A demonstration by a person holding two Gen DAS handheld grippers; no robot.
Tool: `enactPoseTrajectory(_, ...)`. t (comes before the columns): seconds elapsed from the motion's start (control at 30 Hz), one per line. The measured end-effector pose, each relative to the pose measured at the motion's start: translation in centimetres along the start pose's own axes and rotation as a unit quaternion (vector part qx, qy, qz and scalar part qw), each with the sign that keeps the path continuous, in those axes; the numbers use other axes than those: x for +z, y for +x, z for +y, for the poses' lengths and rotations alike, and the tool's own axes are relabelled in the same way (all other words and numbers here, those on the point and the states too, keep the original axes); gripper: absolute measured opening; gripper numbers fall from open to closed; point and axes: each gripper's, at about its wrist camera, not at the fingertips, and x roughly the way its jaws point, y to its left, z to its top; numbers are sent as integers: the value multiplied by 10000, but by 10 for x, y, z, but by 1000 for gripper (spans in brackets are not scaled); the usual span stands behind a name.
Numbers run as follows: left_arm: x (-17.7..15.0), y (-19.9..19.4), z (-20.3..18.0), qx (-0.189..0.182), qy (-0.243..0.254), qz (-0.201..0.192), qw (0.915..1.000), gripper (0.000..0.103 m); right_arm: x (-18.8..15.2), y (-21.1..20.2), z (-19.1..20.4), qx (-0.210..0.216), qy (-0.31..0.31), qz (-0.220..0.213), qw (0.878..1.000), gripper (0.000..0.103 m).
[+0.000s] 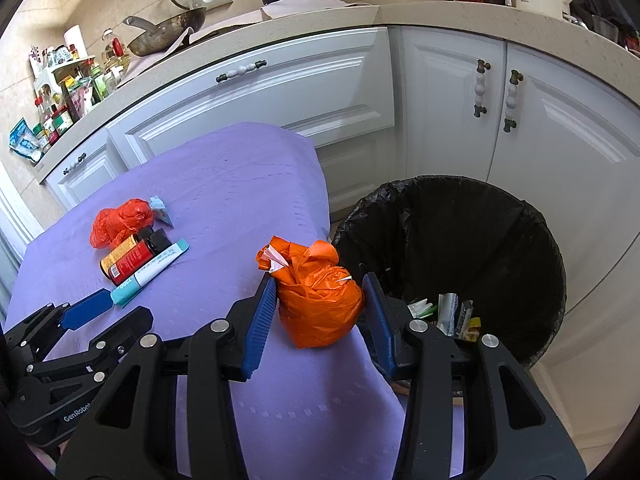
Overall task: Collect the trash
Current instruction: 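Grasp the orange bag with right gripper while left gripper grasps teal tube, then carry the orange bag and teal tube over the bin and open both grippers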
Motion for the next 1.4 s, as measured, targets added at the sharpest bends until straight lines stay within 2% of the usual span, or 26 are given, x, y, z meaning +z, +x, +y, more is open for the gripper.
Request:
enactPoseTrajectory(0.17, 2, -2, -9, -286, 41, -5, 9996, 63, 0, -1, -4, 44, 60, 4, 10000, 43)
enactPoseTrajectory(0.33, 3, -7, -15, -117, 160, -149, 9997, 63, -1, -1, -5, 59, 61, 8, 10000, 43)
enactPoseTrajectory(0.47, 5, -5, -6, 54, -2, -150, 9999, 63, 0, -1, -5, 63, 72, 11, 10000, 43)
enactPoseTrajectory(0.63, 8, 6, -7, 188, 127, -71, 9997, 62, -1, -2, -4, 55, 33, 22, 10000, 43)
enactPoseTrajectory(0.77, 13, 14, -11, 269, 305, -4, 9992, 51, -2, -3, -2, 35, 1, 31, 10000, 43)
enactPoseTrajectory(0.83, 14, 19, -11, 282, 332, 87, 9990, 39, -1, -2, -2, 37, -16, 36, 10000, 43)
enactPoseTrajectory(0.9, 14, 26, -10, 294, 317, 251, 9988, 20, -1, -2, -2, 30, -38, 44, 10000, 43)
enactPoseTrajectory(0.97, 13, 25, -10, 315, 316, 221, 9988, 14, -1, -2, -2, 28, -53, 44, 10000, 43)
enactPoseTrajectory(1.1, 12, 24, -12, 361, 357, 177, 9986, 8, 0, -5, -3, 9, -60, 7, 10000, 43)
enactPoseTrajectory(1.27, 13, 10, -16, 498, 355, -169, 9980, 7, 3, -12, -8, -97, -56, -114, 9999, 42)
enactPoseTrajectory(1.4, 21, -3, -24, 421, 307, -374, 9979, 7, 9, -19, -20, -325, -28, -273, 9991, 42)
